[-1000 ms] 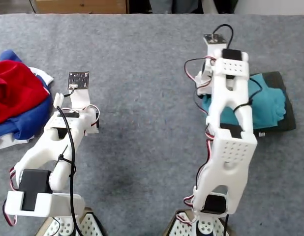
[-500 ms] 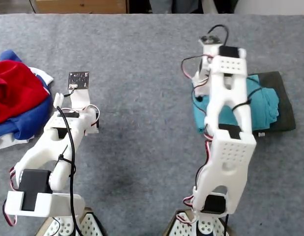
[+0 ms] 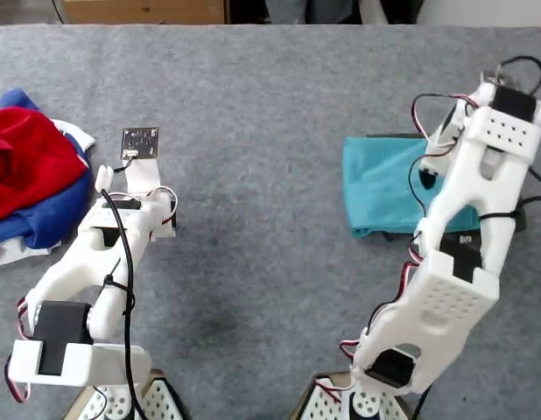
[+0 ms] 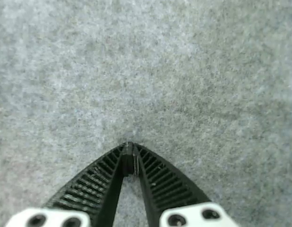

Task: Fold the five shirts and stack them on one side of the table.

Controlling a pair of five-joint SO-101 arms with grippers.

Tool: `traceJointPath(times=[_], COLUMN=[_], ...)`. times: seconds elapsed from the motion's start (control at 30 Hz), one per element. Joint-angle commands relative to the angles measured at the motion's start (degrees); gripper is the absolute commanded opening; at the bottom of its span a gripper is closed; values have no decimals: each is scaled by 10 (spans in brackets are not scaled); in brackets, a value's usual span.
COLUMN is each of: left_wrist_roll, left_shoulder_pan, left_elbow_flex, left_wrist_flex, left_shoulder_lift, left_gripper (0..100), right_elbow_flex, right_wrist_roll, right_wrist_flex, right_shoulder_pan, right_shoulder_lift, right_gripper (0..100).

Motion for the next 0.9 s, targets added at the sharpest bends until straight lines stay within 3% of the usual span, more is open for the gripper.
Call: traceJointPath(times=[0.0, 0.27, 0.6, 0.87], left_wrist_roll=[-1, -1, -1, -1], left_shoulder_pan=[-7, -7, -7, -7], left_elbow_flex=[-16, -16, -16, -16], left_wrist_flex=[4, 4, 4, 4], left_shoulder_lift=[-22, -22, -22, -22], left_gripper=[30, 30, 30, 30], right_elbow_flex=[25, 45, 39, 22], right_wrist_roll=[-18, -18, -19, -18], right_wrist_flex=[-18, -76, -107, -108], right_shoulder_pan=[30, 69, 69, 71], right_shoulder_lift=[-36, -6, 85, 88], right_gripper=[343, 343, 331, 11])
